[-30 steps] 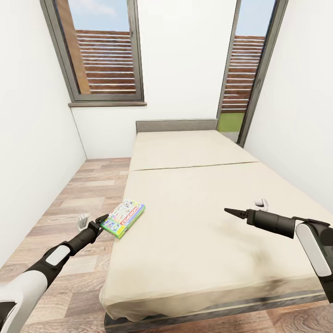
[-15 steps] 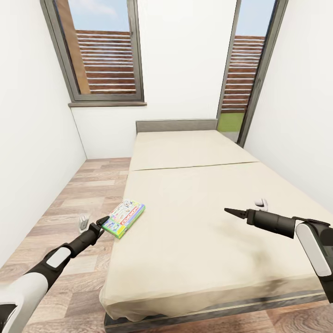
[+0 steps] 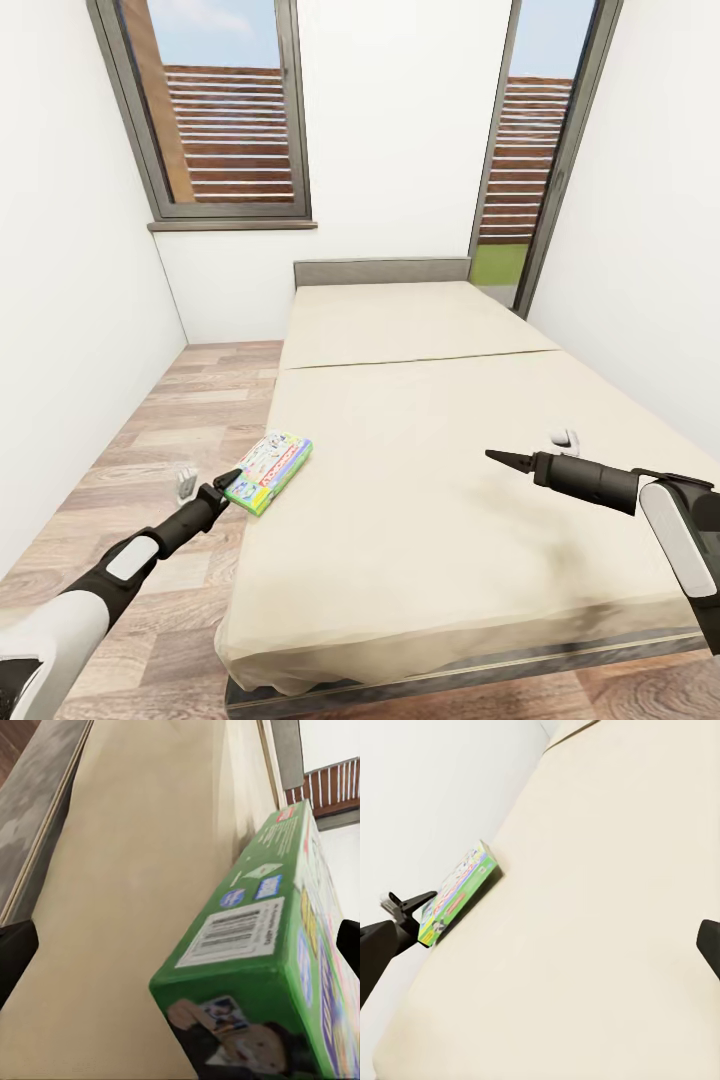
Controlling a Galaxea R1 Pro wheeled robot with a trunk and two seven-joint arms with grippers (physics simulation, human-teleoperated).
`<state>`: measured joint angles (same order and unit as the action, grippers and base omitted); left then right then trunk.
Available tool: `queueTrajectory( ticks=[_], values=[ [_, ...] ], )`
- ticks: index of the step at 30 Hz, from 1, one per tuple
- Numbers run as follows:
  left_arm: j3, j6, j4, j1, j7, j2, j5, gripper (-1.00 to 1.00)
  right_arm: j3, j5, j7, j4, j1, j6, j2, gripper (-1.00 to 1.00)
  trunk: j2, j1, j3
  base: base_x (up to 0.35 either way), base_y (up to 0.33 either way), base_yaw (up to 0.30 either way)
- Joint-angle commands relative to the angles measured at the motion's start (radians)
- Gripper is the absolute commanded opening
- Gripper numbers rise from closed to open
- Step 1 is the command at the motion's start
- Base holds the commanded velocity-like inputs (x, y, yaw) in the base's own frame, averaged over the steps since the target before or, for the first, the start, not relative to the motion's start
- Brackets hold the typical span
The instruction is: Put all the toys in the child's room - the three board games (two on the bed and one on the table), the two jigsaw puzzles on the table, and the tennis ball on the table - inside the toy box on the table in the child's room.
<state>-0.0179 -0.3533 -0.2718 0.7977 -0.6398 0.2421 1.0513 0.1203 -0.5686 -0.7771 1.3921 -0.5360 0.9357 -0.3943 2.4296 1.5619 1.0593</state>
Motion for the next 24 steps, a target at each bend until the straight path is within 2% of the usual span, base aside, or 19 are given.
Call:
queueTrajectory(
  ticks=[1, 5, 6, 24],
  values=[
    [-0.002, -0.009, 0.0, 0.001, -0.001, 0.0, 0.01, 1.0, 0.001, 0.001, -0.004, 0.0, -0.001, 0.005, 0.0, 1.0, 0.0, 0.0, 0.001, 0.0, 0.0, 0.0],
    [-0.002, -0.009, 0.0, 0.0, -0.001, -0.005, 0.008, 1.0, 0.001, 0.001, -0.003, 0.0, -0.001, 0.005, 0.0, 1.0, 0.0, 0.0, 0.001, 0.0, 0.0, 0.0],
    [-0.002, -0.009, 0.0, 0.0, -0.001, -0.006, 0.008, -1.0, 0.001, 0.001, -0.003, 0.0, -0.001, 0.005, 0.0, 1.0, 0.0, 0.0, 0.001, 0.0, 0.0, 0.0],
    [-0.001, -0.01, 0.0, -0.001, -0.007, -0.013, 0.007, -1.0, 0.001, 0.001, -0.002, -0.001, -0.001, 0.005, 0.0, 1.0, 0.0, 0.0, 0.001, 0.0, 0.0, 0.0]
  ],
)
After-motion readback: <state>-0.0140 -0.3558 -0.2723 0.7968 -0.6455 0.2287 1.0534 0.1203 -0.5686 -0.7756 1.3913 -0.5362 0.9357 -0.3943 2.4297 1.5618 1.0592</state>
